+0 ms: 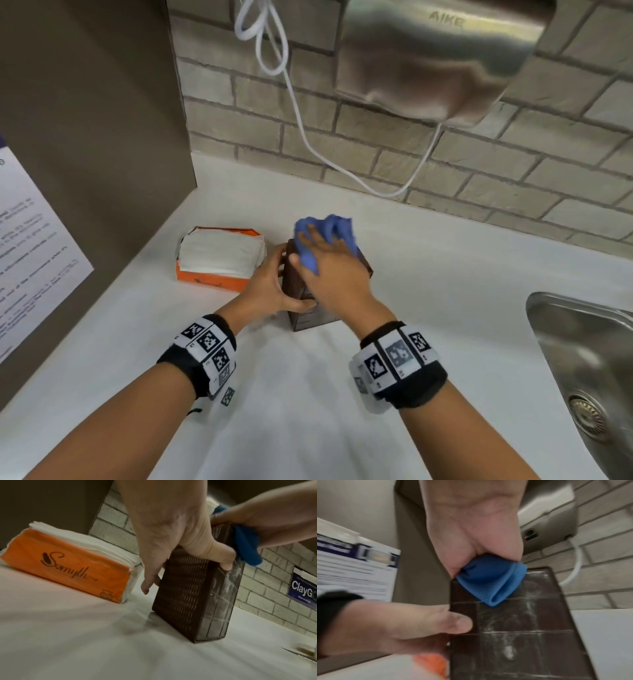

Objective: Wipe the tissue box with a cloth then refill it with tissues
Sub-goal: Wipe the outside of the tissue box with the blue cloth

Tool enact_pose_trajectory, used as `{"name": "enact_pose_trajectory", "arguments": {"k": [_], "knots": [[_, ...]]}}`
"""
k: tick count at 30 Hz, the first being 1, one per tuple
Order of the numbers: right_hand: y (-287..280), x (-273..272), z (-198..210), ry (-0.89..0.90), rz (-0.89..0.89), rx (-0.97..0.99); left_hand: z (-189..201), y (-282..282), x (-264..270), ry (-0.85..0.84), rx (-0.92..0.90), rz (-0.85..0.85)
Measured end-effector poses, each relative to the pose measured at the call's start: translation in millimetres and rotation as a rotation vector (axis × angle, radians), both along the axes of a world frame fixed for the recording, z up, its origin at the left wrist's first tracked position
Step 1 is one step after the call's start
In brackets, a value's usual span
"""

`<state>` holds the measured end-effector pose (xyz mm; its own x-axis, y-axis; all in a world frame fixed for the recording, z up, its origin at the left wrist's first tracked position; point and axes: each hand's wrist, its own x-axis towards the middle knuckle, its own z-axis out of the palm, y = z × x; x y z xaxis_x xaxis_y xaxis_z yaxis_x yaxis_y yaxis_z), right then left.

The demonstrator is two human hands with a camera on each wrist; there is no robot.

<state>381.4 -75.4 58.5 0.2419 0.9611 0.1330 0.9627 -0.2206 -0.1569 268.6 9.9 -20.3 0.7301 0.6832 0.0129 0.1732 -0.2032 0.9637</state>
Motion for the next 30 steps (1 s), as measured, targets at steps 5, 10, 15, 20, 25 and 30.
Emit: {"name": "enact_pose_trajectory", "arguments": {"k": [5,10,15,20,25,30], "knots": [[-11.0,32.1,-3.1,0.234,0.138,0.01,0.7,1.1,-2.9,-0.003,-0.012,-0.029],[-8.2,37.5,12.5,0.232,-0.08,-0.042,1.2,-1.4,1.2,0.016,-0.004,-0.007],[-1.2,-22.1,-13.0,0.037,0.194,0.132,5.2,-5.2,-6.4,0.102,-0.009,-0.013],[-13.7,41.5,3.1,0.362,-0.015,0.088,4.7,-4.9,-4.0,0.004,-0.03,-0.029],[-7.8,21.2,-5.8,0.114,-0.163,0.02,2.0,-3.3,-1.7,-0.013,-0.011,-0.026],[-11.3,-24.6,-11.9,0.088,0.12,0.24,1.5,-6.1,0.1,0.054,-0.012,0.006]]}}
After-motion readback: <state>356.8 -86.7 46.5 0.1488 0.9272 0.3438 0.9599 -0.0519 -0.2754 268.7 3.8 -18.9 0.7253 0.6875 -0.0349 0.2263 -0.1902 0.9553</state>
